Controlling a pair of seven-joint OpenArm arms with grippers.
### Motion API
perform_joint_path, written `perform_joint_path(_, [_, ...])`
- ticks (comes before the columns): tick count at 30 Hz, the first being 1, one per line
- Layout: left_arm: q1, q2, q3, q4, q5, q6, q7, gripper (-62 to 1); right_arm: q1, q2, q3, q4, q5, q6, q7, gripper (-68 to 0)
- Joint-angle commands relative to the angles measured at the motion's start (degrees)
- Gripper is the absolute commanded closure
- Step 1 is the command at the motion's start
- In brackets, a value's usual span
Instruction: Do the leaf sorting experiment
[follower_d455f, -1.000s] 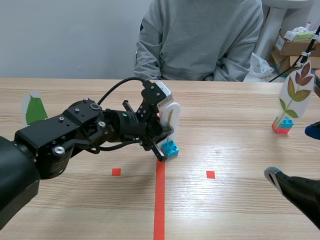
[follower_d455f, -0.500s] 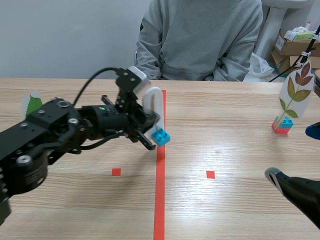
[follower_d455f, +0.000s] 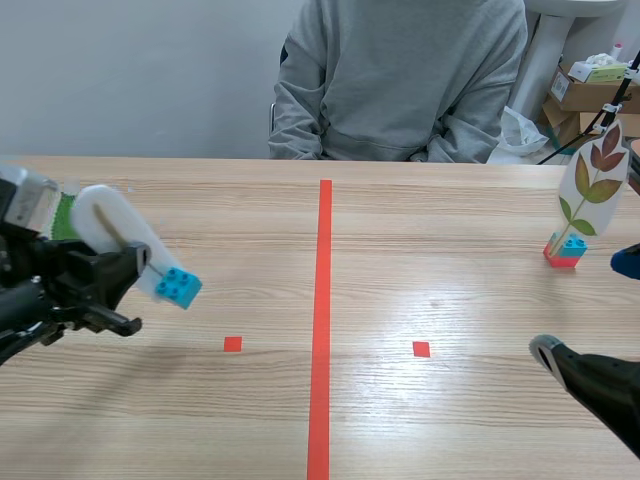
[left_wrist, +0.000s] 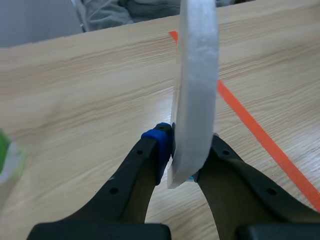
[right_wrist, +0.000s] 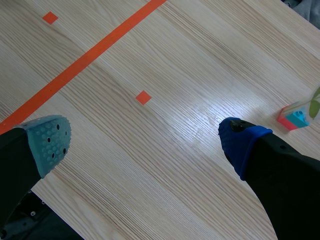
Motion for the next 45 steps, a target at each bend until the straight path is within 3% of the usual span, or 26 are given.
perform_joint_path(1, [-1.2,0.2,-2.0,-1.7,-2.6,0.2,-1.2,-4.0,0.7,0.3,0.3,0.2,0.4,0.4,0.6,-60.8])
perform_joint_path(7, [-2.8,0.0,-8.7,-6.7,-4.2,2.4,-0.9,-4.0,0.7,0.3,0.3,0.2,0.2,0.4,0.6,-60.8])
perform_joint_path(15, [-9.1,-1.9,-9.1,-15.9,-4.3,7.1,-0.2,-4.0,0.7,0.3,0.3,0.2,0.2,0.4,0.6,-60.8])
perform_joint_path(25, [-16.2,-1.8,-9.1,-26.0,-0.3,10.5,-0.6,-4.0,0.7,0.3,0.3,0.2,0.2,0.4,0.6,-60.8])
perform_joint_path(34, [-16.7,-1.8,-9.1,-27.3,5.2,13.7,-1.6,-4.0,0.7,0.3,0.3,0.2,0.2,0.4,0.6,-60.8])
perform_joint_path(42, [-16.7,-1.8,-9.0,-27.3,5.4,13.6,-1.3,-4.6,0.7,0.3,0.3,0.2,0.2,0.4,0.6,-60.8])
perform_joint_path(45, [-16.7,-1.8,-9.0,-27.3,5.6,13.6,-1.1,-11.7,0.7,0.3,0.3,0.2,0.2,0.4,0.6,-60.8])
